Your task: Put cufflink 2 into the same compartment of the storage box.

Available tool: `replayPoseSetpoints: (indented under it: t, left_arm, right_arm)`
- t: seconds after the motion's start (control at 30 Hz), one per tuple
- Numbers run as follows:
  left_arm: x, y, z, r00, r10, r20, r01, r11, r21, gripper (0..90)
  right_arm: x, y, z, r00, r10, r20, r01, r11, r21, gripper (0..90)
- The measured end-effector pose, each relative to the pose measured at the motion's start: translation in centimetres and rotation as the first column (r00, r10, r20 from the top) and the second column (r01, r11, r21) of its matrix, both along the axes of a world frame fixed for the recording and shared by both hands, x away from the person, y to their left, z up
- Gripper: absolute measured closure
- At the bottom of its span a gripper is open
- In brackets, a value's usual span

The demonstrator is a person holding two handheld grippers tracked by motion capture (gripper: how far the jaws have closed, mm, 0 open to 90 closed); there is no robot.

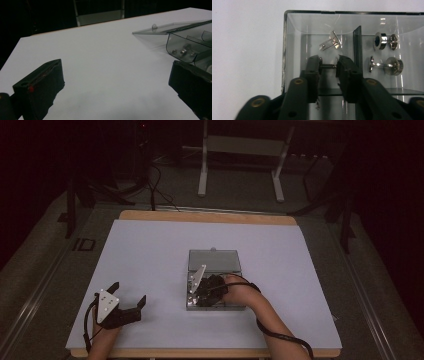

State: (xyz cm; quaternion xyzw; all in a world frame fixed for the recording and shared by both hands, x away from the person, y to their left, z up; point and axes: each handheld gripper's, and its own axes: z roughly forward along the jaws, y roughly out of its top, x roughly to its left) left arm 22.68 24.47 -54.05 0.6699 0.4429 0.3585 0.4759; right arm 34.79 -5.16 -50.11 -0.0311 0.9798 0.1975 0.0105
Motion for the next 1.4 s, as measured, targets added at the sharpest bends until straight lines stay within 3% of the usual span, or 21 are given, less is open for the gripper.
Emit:
replayPoseSetpoints:
  t: [0.13,0.27,0.47,0.63,0.83,0.93,1.0,1.07,1.1,1.13,1.23,1.33,1.4]
  left_arm:
    - [0.0,0.0,0.0,1.0000,0.000,-0.002,0.000,1.0000,0.000,0.9]
    - [0.0,0.0,0.0,1.0000,0.001,-0.003,-0.001,1.0000,0.003,0.9]
    - [0.0,0.0,0.0,1.0000,0.001,-0.005,-0.001,1.0000,0.002,0.9]
    - [0.0,0.0,0.0,1.0000,0.001,-0.005,-0.001,1.0000,0.000,0.9]
    - [0.1,0.0,0.0,1.0000,0.000,-0.006,0.000,1.0000,-0.001,0.9]
    - [0.0,0.0,0.0,1.0000,-0.001,-0.006,0.001,1.0000,0.000,0.9]
    - [0.1,0.0,0.0,1.0000,0.000,-0.006,0.000,1.0000,-0.002,0.9]
    - [0.1,0.0,0.0,1.0000,-0.001,-0.006,0.001,1.0000,-0.001,1.0]
    - [0.1,0.0,0.0,1.0000,-0.002,-0.006,0.002,1.0000,0.000,0.9]
    - [0.1,0.0,0.0,1.0000,-0.002,-0.006,0.002,1.0000,0.000,0.9]
    - [0.1,0.0,0.0,1.0000,-0.002,-0.007,0.002,1.0000,-0.004,0.9]
    - [0.1,0.0,0.0,1.0000,-0.002,-0.007,0.002,1.0000,-0.004,0.9]
    - [0.1,0.0,0.0,1.0000,-0.002,-0.008,0.002,1.0000,-0.004,0.9]
  right_arm:
    - [-0.2,-0.4,1.0,0.9999,0.007,0.011,-0.007,1.000,0.010,65.8]
    - [-0.1,-1.1,2.6,0.9998,-0.007,0.019,0.006,0.997,0.074,65.3]
    - [0.9,-2.9,4.6,0.9929,-0.108,0.050,0.100,0.983,0.154,65.0]
    - [1.7,-4.3,5.0,0.9762,-0.195,0.094,0.176,0.967,0.182,64.7]
    - [2.8,-5.9,5.2,0.9495,-0.297,0.103,0.272,0.941,0.202,64.8]
    - [3.3,-6.7,5.0,0.9302,-0.349,0.115,0.325,0.928,0.185,64.8]
    - [3.7,-7.4,4.9,0.9142,-0.388,0.118,0.363,0.913,0.186,64.7]
    - [4.1,-8.1,4.9,0.8915,-0.432,0.135,0.402,0.893,0.203,63.6]
    - [4.2,-8.4,5.0,0.8850,-0.445,0.137,0.414,0.887,0.204,63.6]
    - [4.2,-8.4,5.0,0.8850,-0.445,0.137,0.414,0.887,0.204,63.6]
    - [4.7,-9.6,5.0,0.8485,-0.503,0.164,0.467,0.858,0.213,61.3]
    - [5.1,-10.6,5.0,0.8216,-0.544,0.169,0.504,0.833,0.229,59.5]
    - [5.1,-11.3,5.1,0.7936,-0.581,0.181,0.532,0.807,0.256,59.6]
